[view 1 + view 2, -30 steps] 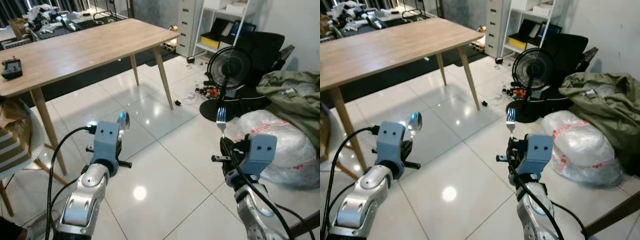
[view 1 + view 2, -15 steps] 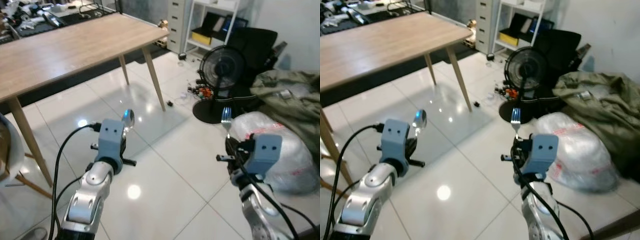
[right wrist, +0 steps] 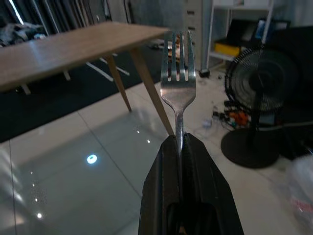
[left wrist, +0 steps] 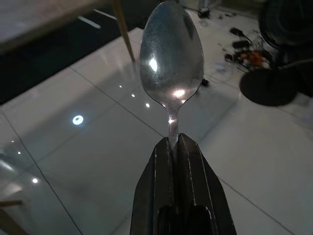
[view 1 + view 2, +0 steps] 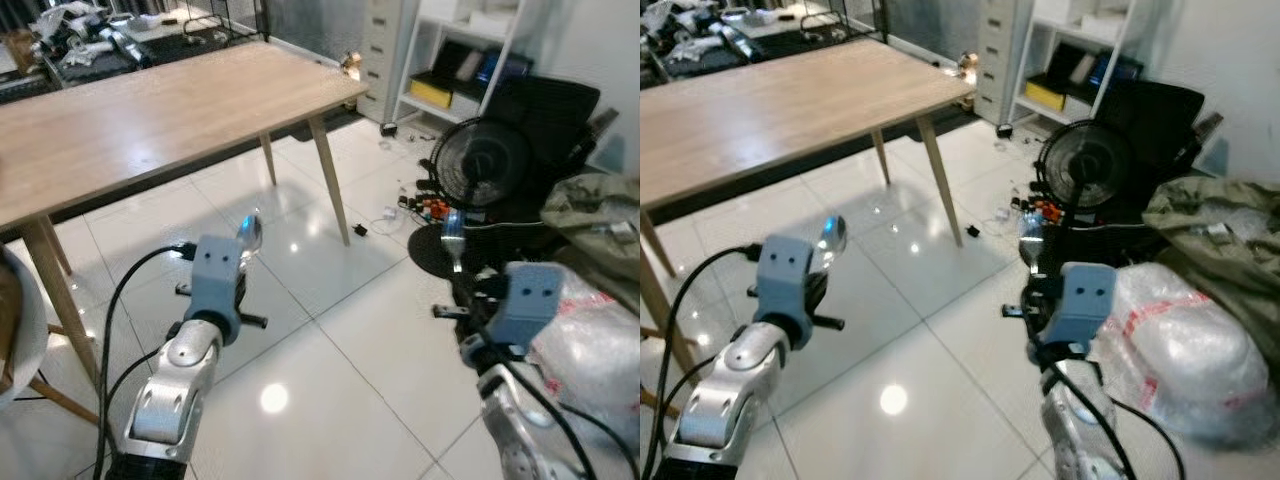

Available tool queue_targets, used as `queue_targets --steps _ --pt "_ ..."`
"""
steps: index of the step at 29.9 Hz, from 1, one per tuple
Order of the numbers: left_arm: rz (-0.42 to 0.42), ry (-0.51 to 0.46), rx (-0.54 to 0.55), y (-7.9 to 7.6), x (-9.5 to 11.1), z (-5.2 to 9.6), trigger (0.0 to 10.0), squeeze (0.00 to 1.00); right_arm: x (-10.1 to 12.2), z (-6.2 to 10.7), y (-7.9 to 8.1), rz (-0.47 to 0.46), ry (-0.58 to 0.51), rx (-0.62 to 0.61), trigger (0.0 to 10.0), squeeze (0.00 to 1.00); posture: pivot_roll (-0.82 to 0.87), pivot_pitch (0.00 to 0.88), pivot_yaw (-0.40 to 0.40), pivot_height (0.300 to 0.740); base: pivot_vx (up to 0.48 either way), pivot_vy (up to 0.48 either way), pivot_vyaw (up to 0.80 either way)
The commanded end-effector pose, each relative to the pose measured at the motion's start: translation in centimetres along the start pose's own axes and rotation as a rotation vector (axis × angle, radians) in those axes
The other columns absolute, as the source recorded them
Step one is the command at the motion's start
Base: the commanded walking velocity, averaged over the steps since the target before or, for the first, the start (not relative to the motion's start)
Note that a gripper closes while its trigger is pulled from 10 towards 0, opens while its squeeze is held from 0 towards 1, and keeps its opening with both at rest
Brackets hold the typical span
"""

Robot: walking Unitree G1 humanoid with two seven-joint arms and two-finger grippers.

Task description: Setting the table

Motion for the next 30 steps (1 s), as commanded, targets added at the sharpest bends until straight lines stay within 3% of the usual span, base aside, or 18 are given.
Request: queue_targets --steps 1,7,23,28,30 --pt "-0.003 0.025 0.019 0.6 -0.8 0.2 10.0 0.00 -0.3 0.1 0.2 -0.009 0.010 -0.001 10.0 0.00 0.01 0.122 0.110 0.740 0.465 0.000 0.00" --pt "-0.004 0.020 0.019 0.6 -0.7 0.2 10.0 0.00 -0.3 0.0 -0.5 -0.028 0.007 -0.061 10.0 0.00 0.01 0.122 0.110 0.740 0.465 0.000 0.00" --pt "-0.059 -0.019 0.021 1.0 -0.1 0.1 10.0 0.00 -0.4 -0.2 -0.8 -0.049 0.003 -0.097 10.0 0.00 0.03 0.128 0.114 0.740 0.465 0.000 0.00" --pt "-0.123 -0.138 -0.074 0.4 1.7 0.1 10.0 0.00 -0.3 -0.6 -2.2 0.038 -0.001 -0.154 10.0 0.00 0.03 0.127 0.110 0.740 0.465 0.000 0.00" --pt "-0.124 -0.188 -0.147 -0.3 2.5 0.2 10.0 0.00 -0.3 -0.8 -3.0 0.121 -0.001 -0.154 10.0 0.00 0.03 0.127 0.110 0.740 0.465 0.000 0.00"
Point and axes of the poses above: a point about 5 cm out from each wrist's last joint towards the gripper, its own z axis pointing back from the gripper into the wrist, its own x axis along the axis of the wrist's last joint, y = z × x, the point moved 1 cm from there along -z, pointing out of the wrist towards the gripper, and after that the axes turned 1 degree about -z, right-handed, at the moved point
